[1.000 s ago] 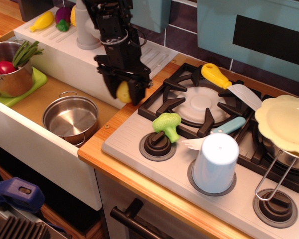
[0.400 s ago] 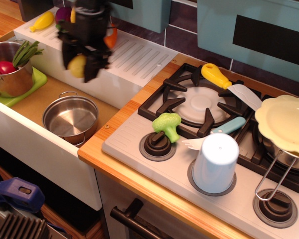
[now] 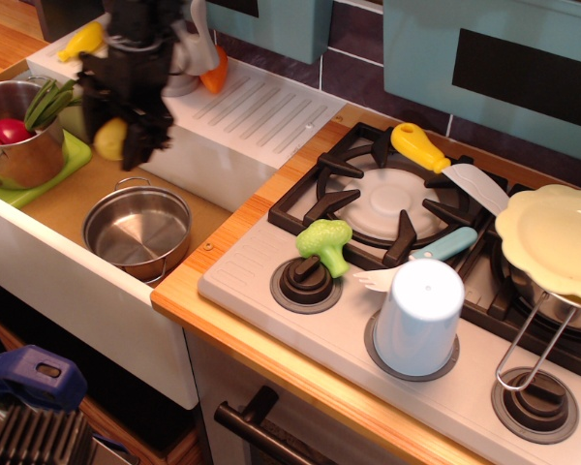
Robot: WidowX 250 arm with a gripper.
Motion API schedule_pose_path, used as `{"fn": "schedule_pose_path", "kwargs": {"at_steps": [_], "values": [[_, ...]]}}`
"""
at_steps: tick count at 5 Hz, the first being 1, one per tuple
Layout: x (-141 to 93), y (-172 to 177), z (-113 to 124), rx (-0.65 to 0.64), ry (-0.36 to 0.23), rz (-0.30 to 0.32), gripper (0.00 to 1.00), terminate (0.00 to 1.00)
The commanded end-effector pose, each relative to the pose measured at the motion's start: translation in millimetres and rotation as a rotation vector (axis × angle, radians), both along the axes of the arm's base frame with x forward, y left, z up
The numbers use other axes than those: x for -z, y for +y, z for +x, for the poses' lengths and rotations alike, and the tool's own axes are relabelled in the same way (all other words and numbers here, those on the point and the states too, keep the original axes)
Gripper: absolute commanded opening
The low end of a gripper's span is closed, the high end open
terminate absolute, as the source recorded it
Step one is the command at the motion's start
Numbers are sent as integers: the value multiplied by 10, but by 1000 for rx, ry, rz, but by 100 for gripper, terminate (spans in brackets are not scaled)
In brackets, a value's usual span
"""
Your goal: Put potato in pot or pan
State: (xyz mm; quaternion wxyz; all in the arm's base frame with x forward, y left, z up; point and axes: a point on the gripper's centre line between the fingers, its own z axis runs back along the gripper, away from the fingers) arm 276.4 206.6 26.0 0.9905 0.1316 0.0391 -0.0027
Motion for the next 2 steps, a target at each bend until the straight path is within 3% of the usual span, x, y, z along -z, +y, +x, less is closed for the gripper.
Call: {"fn": "schedule_pose_path", "kwargs": {"at_steps": [1, 2], "values": [[-141, 112, 67, 7, -57, 21, 100, 0], [-141, 112, 67, 7, -57, 21, 100, 100]]}}
